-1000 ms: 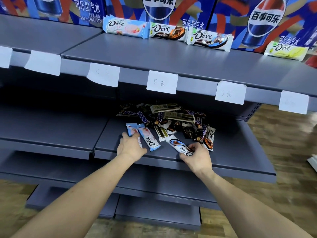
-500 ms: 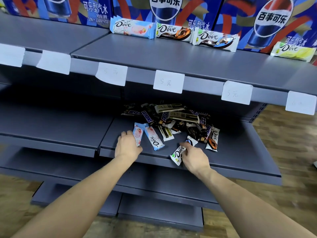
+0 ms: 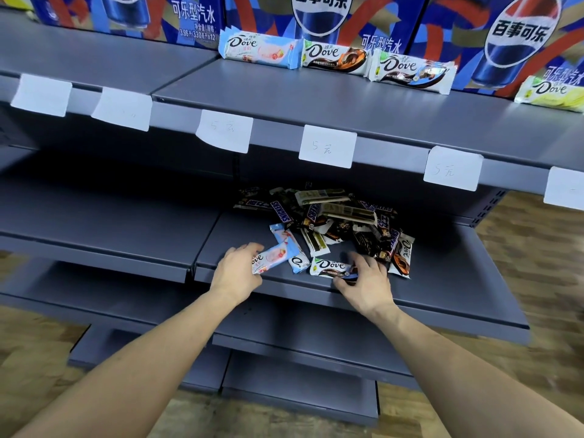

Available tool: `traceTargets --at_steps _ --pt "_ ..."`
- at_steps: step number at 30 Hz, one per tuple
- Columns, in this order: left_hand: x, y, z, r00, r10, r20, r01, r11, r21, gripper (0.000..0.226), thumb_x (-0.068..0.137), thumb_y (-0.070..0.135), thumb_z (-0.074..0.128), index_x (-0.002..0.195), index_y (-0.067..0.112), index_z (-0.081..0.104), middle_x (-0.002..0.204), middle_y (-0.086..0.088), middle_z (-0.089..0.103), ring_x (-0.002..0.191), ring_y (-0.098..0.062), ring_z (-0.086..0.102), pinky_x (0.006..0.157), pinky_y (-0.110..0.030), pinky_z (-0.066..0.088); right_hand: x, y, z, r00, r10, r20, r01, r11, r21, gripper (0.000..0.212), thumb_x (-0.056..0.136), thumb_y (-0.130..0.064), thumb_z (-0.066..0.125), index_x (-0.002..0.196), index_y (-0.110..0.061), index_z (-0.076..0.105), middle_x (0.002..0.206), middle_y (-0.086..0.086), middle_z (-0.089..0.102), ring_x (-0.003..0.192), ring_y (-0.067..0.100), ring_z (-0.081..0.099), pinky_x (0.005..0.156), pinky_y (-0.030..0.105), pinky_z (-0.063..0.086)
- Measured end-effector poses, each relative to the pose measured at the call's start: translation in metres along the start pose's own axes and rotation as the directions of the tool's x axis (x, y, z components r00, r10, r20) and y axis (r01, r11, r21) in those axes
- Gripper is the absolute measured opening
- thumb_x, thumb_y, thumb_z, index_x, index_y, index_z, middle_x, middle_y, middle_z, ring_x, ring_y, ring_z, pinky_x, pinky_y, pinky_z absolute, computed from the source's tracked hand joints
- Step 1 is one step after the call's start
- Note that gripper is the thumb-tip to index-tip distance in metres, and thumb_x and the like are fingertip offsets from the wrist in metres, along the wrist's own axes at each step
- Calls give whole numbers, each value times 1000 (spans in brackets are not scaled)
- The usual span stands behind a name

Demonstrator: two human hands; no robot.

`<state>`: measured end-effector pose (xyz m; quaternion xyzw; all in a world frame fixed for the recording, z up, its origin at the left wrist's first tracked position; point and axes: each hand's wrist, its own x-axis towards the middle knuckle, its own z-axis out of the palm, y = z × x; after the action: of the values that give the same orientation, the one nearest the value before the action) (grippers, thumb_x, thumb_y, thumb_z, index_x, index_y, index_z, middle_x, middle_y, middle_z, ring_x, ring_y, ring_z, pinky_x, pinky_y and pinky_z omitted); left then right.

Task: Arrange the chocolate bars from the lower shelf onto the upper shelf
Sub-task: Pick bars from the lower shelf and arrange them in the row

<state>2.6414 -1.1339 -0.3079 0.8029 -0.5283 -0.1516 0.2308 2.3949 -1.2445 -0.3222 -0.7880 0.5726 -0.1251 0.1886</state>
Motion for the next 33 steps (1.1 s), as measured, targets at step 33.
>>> traceTargets --at_steps 33 --pt "-74 65 -16 957 287 -33 -281 951 127 47 79 26 77 121 34 58 117 8 60 113 -16 50 98 -28 40 -59 20 -60 934 -199 -297 217 976 28 42 88 -30 69 127 -18 60 123 -3 55 118 18 39 96 31 41"
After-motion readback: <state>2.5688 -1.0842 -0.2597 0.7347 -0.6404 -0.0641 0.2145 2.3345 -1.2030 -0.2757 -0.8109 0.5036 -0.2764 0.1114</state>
